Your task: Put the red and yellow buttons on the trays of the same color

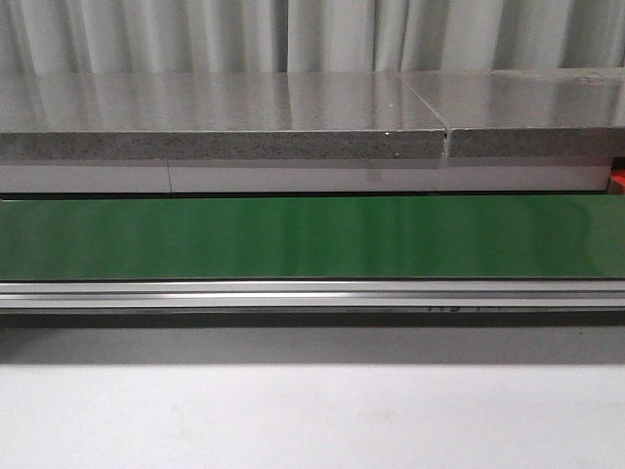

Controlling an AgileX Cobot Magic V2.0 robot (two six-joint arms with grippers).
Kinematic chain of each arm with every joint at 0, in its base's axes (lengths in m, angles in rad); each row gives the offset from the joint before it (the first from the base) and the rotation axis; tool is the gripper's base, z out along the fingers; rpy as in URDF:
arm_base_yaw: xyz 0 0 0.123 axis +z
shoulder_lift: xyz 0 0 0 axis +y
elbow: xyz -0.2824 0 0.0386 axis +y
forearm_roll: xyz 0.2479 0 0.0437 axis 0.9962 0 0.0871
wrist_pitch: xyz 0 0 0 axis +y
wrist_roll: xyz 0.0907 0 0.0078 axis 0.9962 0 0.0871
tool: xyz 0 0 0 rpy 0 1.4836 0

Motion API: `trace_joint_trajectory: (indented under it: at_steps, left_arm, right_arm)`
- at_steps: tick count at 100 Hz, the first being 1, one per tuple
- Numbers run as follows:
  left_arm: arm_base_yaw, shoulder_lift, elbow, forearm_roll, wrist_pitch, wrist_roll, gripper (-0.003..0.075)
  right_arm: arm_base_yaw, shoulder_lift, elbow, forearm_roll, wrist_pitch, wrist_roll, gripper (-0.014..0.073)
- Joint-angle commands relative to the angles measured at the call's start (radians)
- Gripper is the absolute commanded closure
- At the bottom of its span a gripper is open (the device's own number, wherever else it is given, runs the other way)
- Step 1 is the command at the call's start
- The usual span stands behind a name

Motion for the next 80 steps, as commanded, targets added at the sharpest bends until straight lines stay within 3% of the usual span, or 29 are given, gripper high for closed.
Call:
trace_joint_trajectory:
  at_steps: [1,16,48,80]
  left_arm:
    - [-0.006,0.009,-0.026,-0.017,-0.069,-0.011,0.0739]
    - [-0.006,0.009,-0.026,-0.017,-0.069,-0.011,0.0739]
    - [-0.006,0.009,-0.026,-0.017,-0.069,-0.011,0.0739]
    - [-0.006,0.009,-0.026,-0.017,-0.069,-0.011,0.0739]
  right_arm:
    - [0.015,-0.117,-0.026,0.032,-0.044,-0.022,-0.0017]
    - [0.092,-0.258,-0.026,0.062,-0.071,-0.092,-0.0017]
    - [0.362,-0.484,-0.008,0.062,-0.122,-0.223,-0.0017]
    - [0.567,-0.656,0.176,0.061,-0.226,-0.25,-0.0006]
